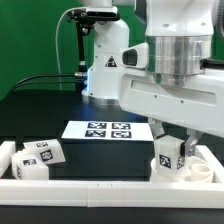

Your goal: Assemble stool

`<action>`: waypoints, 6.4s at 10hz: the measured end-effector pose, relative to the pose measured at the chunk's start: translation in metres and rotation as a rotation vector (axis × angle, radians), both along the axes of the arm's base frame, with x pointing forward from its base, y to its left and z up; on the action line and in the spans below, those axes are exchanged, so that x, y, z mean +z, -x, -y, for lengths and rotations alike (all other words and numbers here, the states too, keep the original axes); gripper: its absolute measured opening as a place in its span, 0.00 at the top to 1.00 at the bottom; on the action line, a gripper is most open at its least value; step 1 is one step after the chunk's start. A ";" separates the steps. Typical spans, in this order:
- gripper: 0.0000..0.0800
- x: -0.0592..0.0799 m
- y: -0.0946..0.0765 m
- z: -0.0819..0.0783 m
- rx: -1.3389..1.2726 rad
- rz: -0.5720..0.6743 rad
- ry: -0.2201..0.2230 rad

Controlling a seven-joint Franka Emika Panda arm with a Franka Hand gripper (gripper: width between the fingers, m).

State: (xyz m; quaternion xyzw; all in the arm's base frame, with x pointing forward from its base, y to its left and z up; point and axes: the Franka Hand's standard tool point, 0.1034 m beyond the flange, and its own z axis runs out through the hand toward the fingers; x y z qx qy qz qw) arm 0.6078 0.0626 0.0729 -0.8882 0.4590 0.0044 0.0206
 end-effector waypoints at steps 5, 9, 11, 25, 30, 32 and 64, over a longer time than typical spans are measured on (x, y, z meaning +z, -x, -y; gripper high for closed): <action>0.48 -0.001 0.005 0.005 -0.169 -0.012 0.012; 0.21 0.033 -0.002 0.021 -0.095 0.023 -0.030; 0.19 0.037 -0.004 0.024 -0.090 0.034 -0.037; 0.19 0.030 0.023 0.086 0.660 0.093 0.013; 0.19 0.013 0.030 0.159 1.338 0.095 0.044; 0.19 0.015 0.029 0.153 1.405 0.097 0.049; 0.60 -0.003 0.106 0.143 0.750 -0.076 -0.085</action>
Offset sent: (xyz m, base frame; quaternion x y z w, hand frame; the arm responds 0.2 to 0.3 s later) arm 0.0000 0.0000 0.0000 0.0000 0.0000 0.1296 0.9916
